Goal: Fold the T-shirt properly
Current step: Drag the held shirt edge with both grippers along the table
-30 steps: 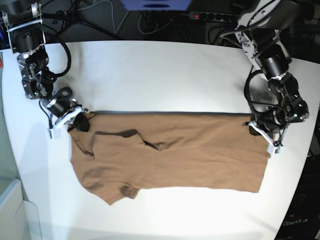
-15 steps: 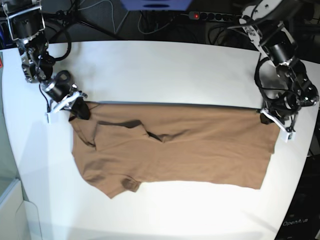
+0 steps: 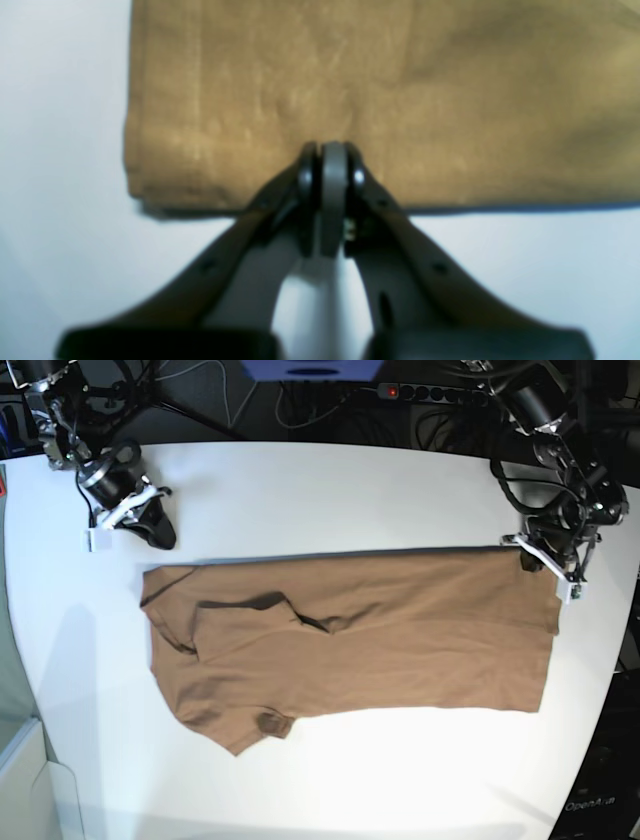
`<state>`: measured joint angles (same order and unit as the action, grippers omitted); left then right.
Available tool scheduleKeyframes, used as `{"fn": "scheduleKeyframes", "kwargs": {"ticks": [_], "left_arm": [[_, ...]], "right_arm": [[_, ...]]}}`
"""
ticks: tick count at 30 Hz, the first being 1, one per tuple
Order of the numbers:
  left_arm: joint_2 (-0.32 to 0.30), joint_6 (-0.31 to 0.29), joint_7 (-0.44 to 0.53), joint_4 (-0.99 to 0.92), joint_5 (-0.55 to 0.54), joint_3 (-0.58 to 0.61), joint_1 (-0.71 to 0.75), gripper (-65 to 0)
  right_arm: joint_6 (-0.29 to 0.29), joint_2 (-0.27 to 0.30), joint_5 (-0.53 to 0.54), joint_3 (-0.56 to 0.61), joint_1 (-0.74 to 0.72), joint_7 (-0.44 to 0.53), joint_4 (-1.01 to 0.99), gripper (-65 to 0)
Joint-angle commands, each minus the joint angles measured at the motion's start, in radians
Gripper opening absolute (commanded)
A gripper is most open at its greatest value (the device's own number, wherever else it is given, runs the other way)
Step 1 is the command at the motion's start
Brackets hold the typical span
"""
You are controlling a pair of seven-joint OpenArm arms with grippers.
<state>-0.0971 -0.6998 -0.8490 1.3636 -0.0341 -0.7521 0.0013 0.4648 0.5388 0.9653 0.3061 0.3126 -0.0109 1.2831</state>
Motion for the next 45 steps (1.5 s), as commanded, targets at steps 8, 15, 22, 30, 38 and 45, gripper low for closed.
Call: {"fn": "scheduleKeyframes", "kwargs": {"ticks": [8,15,22,30,38,45], "left_arm": [[-0.019,0.002,-0.155,-0.008,0.066,0.056,-0.03,-63.1],[-0.019,0.002,-0.157,-0.008,0.066,0.128,-0.051,-63.1],[-0.019,0.002,-0.157,-0.006,0.066,0.15,-0.074,-63.1],[-0.02,0.002,-0.157,-0.006,0.067,0.15,-0.086,-63.1],[-0.036,0.002,-0.164,-0.008,0.067,0.15,-0.079,-63.1],[-0.057,0.002,-0.234,-0.006,0.067,0.15,-0.079,-63.1]], "right_arm": [[-0.051,0.102,-0.003,0.003,-0.019,-0.008,0.204,-64.3],[-0.076,0.102,-0.021,0.005,-0.201,-0.185,0.145,-64.1],[-0.073,-0.01,-0.194,-0.002,-0.364,-0.311,0.003,-64.3],[-0.073,-0.07,-0.266,-0.006,-0.347,-0.306,-0.072,-64.3],[-0.071,-0.047,-0.266,-0.025,-0.284,-0.237,-0.15,-64.3],[-0.071,-0.042,-0.269,-0.1,-0.189,-0.226,-0.144,-64.3]]}}
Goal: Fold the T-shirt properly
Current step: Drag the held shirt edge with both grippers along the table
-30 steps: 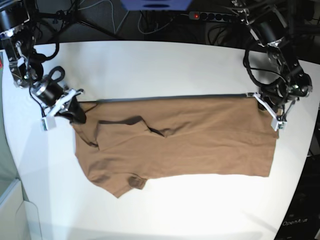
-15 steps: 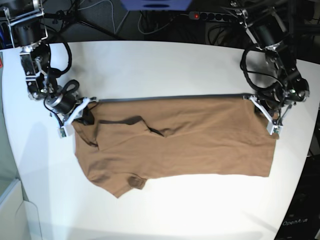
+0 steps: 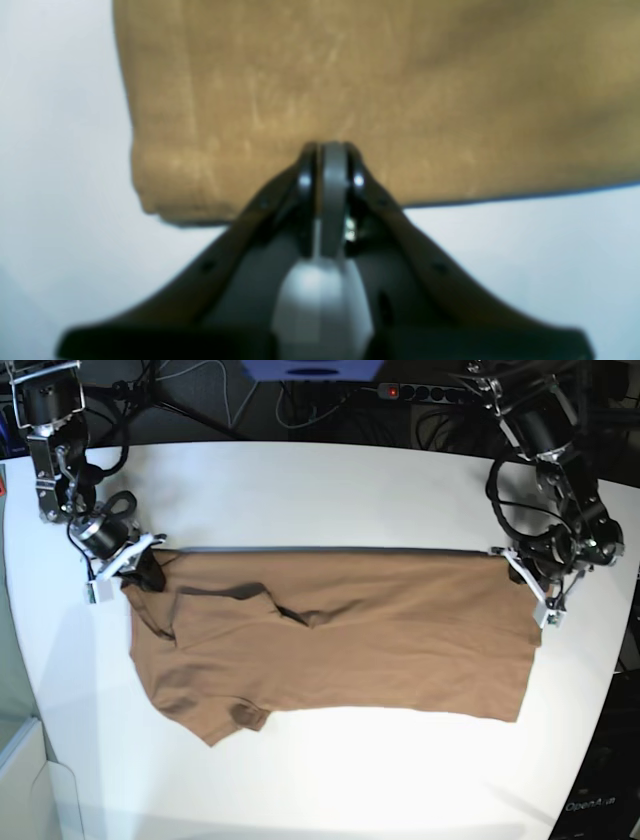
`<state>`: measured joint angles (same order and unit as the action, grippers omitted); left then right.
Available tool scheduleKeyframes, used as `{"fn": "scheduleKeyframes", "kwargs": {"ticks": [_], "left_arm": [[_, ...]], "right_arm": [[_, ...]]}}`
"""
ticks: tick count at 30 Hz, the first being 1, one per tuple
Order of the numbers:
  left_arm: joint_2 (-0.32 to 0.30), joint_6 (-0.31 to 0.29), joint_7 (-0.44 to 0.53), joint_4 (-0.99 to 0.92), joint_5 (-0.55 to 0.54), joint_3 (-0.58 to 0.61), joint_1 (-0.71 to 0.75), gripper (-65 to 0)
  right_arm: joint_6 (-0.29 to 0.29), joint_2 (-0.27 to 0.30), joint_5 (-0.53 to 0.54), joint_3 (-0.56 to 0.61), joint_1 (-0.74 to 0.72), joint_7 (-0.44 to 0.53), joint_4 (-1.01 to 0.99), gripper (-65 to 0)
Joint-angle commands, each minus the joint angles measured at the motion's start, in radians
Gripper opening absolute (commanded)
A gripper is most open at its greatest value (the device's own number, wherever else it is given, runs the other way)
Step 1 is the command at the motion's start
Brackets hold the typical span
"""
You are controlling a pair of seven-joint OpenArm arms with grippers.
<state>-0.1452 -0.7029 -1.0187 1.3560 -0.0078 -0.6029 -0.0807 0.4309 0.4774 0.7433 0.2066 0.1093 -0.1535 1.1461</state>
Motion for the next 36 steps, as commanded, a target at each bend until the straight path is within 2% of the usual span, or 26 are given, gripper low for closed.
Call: {"fn": "scheduleKeyframes", "kwargs": {"ticks": [1,6,11,19,25,31,36], "left_arm": [[-0.009,0.005,-0.071,0.001,0.041,0.001,0.003,-63.1],[-0.009,0.005,-0.102,0.004,0.039,0.001,0.023,-63.1],[0.003,0.005,-0.107,0.112,0.038,0.014,0.086,-63.1],[0.031,0.005,-0.107,0.201,0.035,0.031,0.187,-63.1],[0.034,0.005,-0.107,0.201,0.039,0.028,0.197,-63.1],[0.049,0.005,-0.107,0.201,0.032,0.033,0.207,-63.1],[0.078,0.005,-0.107,0.201,0.039,0.034,0.233,-63.1]], "right_arm": [[-0.036,0.028,-0.047,-0.003,0.025,-0.082,-0.007,-64.3],[-0.036,0.045,-0.047,-0.003,0.105,-0.062,0.079,-64.3],[-0.037,0.05,-0.044,-0.005,0.175,-0.065,0.162,-64.3],[-0.037,0.048,-0.044,-0.006,0.243,-0.062,0.188,-64.3],[-0.037,0.048,-0.047,-0.069,0.316,-0.01,0.188,-64.3],[-0.036,0.051,-0.047,-0.123,0.347,-0.008,0.188,-64.3],[0.006,0.065,-0.049,-0.137,0.347,-0.014,0.18,-64.3]]}}
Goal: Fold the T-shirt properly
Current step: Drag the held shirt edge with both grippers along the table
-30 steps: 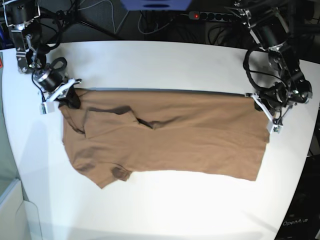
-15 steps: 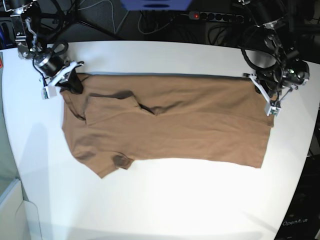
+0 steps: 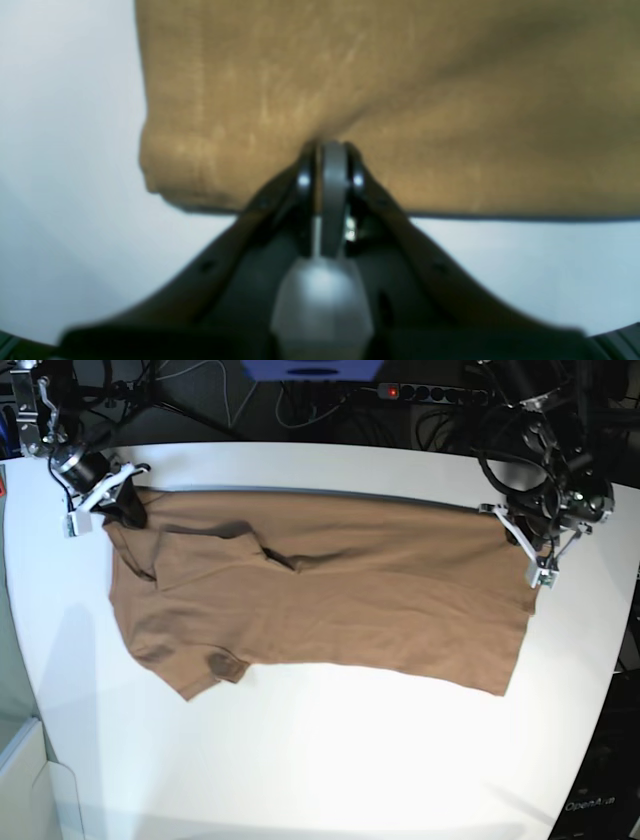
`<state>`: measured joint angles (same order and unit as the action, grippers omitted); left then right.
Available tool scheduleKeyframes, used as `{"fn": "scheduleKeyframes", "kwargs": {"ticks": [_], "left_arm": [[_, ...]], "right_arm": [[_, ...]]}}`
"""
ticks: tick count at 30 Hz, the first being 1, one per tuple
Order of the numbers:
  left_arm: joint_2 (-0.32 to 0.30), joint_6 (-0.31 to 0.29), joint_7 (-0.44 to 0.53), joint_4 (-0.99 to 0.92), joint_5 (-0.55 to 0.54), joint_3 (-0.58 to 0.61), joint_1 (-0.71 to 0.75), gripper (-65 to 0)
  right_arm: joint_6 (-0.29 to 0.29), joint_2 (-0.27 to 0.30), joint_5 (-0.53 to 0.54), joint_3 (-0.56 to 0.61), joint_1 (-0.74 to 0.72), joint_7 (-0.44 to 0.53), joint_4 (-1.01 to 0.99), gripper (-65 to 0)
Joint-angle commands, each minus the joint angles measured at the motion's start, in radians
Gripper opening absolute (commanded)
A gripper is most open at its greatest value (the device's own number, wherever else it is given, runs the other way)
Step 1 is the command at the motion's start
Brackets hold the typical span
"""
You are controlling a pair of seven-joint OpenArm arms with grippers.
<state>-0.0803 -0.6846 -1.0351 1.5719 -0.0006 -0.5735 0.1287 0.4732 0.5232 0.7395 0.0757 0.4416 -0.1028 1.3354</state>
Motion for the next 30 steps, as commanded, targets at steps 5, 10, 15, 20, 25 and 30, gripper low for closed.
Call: {"fn": "scheduleKeyframes", "kwargs": {"ticks": [5,10,15,20,25,30], "left_arm": [[0.032,-0.014,-0.09,-0.015,0.032,0.005,0.052,-63.1],[0.032,-0.014,-0.086,-0.015,0.026,0.005,0.095,-63.1],[0.032,-0.014,-0.08,-0.015,0.03,-0.001,0.119,-63.1],[0.023,-0.014,-0.08,-0.015,0.03,-0.001,0.148,-63.1],[0.023,-0.014,-0.08,-0.015,0.03,-0.003,0.168,-63.1],[0.023,-0.014,-0.08,-0.015,0.03,-0.003,0.17,-63.1]], "right_arm": [[-0.031,0.021,-0.045,-0.006,0.015,-0.061,-0.017,-64.3],[-0.031,0.019,-0.045,-0.018,0.021,-0.061,-0.017,-64.3],[-0.029,0.021,-0.045,-0.018,0.021,-0.061,-0.017,-64.3],[-0.029,0.019,-0.045,-0.03,0.046,-0.059,-0.017,-64.3],[-0.029,0.016,-0.045,-0.03,0.061,-0.058,-0.017,-64.3],[-0.029,0.018,-0.045,-0.03,0.062,-0.058,-0.009,-64.3]]}}
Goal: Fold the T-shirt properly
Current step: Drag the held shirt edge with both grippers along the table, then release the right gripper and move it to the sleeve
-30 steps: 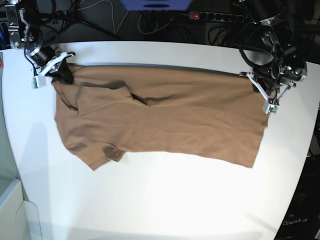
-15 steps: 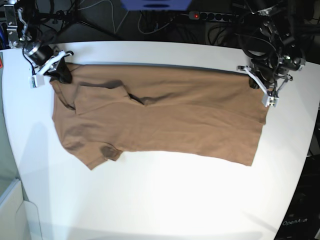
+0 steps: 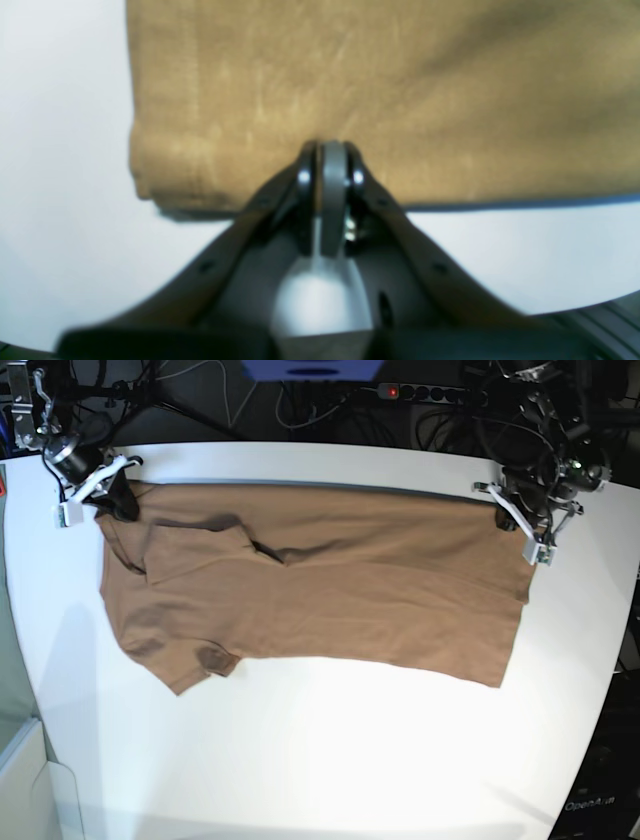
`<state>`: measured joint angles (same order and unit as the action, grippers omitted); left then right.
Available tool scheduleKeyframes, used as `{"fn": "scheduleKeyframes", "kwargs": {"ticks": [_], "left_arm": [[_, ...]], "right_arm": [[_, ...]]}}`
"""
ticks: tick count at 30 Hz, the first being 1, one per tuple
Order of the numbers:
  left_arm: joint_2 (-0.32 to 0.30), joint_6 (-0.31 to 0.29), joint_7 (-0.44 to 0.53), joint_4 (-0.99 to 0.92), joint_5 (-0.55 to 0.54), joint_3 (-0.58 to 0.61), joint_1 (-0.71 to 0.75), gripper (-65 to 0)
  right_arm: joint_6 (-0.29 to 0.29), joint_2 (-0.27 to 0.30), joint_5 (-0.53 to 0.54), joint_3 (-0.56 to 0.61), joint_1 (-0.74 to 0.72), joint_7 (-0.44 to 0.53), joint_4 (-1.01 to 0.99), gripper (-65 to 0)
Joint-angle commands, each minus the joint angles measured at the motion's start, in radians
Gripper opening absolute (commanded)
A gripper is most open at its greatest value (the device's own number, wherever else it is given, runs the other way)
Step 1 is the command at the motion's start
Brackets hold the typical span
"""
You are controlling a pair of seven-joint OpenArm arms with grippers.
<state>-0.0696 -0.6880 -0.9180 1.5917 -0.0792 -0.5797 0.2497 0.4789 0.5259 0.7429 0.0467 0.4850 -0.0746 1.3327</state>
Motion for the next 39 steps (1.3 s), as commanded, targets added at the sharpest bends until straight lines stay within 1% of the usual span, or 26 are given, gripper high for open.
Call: {"fn": "scheduleKeyframes", "kwargs": {"ticks": [1,5,12,16,19,26,33,36,39], "left_arm": [[0.012,-0.01,-0.195,-0.034,0.109,0.004,0.049,-63.1],[0.015,-0.01,-0.195,-0.026,0.103,-0.032,0.038,-63.1],[0.027,-0.01,-0.2,0.092,0.101,-0.039,0.023,-63.1],[0.034,-0.01,-0.197,0.112,0.106,-0.039,0.018,-63.1],[0.03,-0.01,-0.197,0.105,0.109,-0.039,-0.002,-63.2],[0.029,-0.01,-0.203,0.114,0.103,-0.038,-0.013,-63.2],[0.035,-0.01,-0.206,0.12,0.101,-0.036,-0.039,-63.2],[0.043,-0.01,-0.206,0.195,0.1,-0.035,-0.039,-63.2],[0.07,-0.01,-0.207,0.302,0.1,-0.032,-0.039,-63.2]], "right_arm": [[-0.035,0.015,-0.049,-0.001,0.019,-0.084,-0.003,-64.3],[-0.035,0.017,-0.05,-0.001,0.021,-0.046,0.046,-64.3],[-0.036,0.018,-0.05,-0.001,0.019,-0.038,0.132,-64.3],[-0.042,0.03,-0.05,-0.001,0.019,-0.038,0.169,-64.3],[-0.042,0.03,-0.05,-0.008,0.016,-0.038,0.17,-64.3],[-0.039,0.027,-0.05,-0.078,0.027,-0.04,0.169,-64.3],[-0.038,0.032,-0.05,-0.089,0.027,-0.04,0.17,-64.3],[-0.038,0.032,-0.05,-0.089,0.027,-0.04,0.17,-64.3],[-0.038,0.03,-0.05,-0.087,0.027,-0.04,0.17,-64.3]]}}
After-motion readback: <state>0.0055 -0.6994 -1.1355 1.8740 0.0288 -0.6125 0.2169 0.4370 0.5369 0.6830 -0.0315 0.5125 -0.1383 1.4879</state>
